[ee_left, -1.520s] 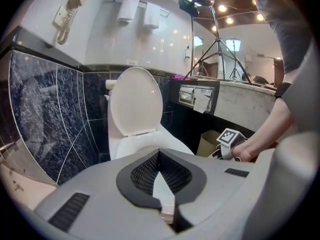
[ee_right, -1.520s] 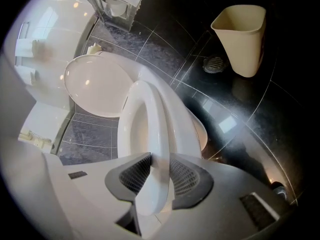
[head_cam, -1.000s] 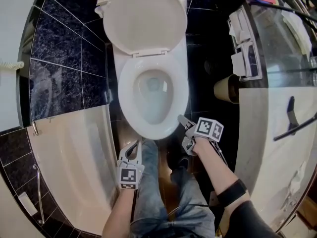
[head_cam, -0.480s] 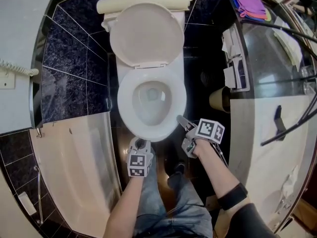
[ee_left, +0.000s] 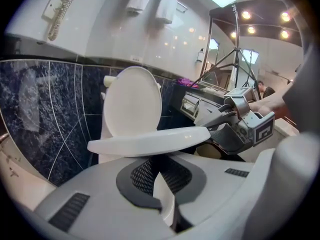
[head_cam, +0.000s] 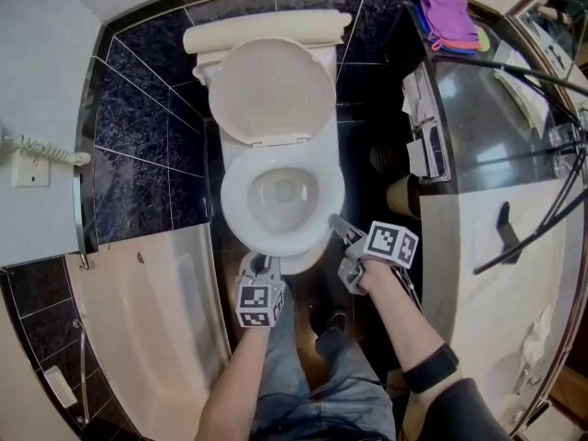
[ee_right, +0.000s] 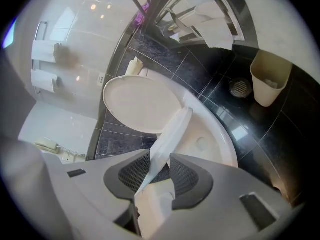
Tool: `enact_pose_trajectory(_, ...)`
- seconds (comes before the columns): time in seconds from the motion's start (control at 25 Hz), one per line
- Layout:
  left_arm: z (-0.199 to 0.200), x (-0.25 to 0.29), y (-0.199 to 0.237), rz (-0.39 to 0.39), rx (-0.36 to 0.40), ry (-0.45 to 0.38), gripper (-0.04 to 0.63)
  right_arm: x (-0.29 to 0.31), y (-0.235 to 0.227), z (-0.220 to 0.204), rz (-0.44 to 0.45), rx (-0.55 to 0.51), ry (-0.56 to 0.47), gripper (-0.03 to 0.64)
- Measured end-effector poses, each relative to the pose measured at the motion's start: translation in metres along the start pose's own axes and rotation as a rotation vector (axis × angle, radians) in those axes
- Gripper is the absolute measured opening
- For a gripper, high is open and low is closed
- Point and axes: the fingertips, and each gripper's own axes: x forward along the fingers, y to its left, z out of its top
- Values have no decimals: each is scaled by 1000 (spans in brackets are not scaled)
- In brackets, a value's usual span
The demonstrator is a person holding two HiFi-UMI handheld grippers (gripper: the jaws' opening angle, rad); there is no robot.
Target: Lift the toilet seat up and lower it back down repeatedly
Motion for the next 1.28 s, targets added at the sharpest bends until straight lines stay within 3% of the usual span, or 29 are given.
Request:
enact_pose_trajectory(0.2, 58, 10, 10, -10, 18, -55, -8, -22, 50, 24, -1, -141, -39, 129)
enact_pose_trajectory(0.4, 121, 27, 22, -32, 84, -65, -9, -50, 104, 49, 11, -309, -126, 17)
enact_pose_trajectory(0.8, 221, 75, 55, -57, 136, -111, -8, -56, 181, 94, -33, -702, -218, 17)
enact_pose_trajectory(1.0, 256, 103, 71, -58, 162, -135, -8, -44, 195, 109, -55, -773, -234, 17)
enact_pose_trajectory(1.28, 299, 146, 97, -35, 203, -134, -8, -33, 208, 121, -56, -789, -247, 17)
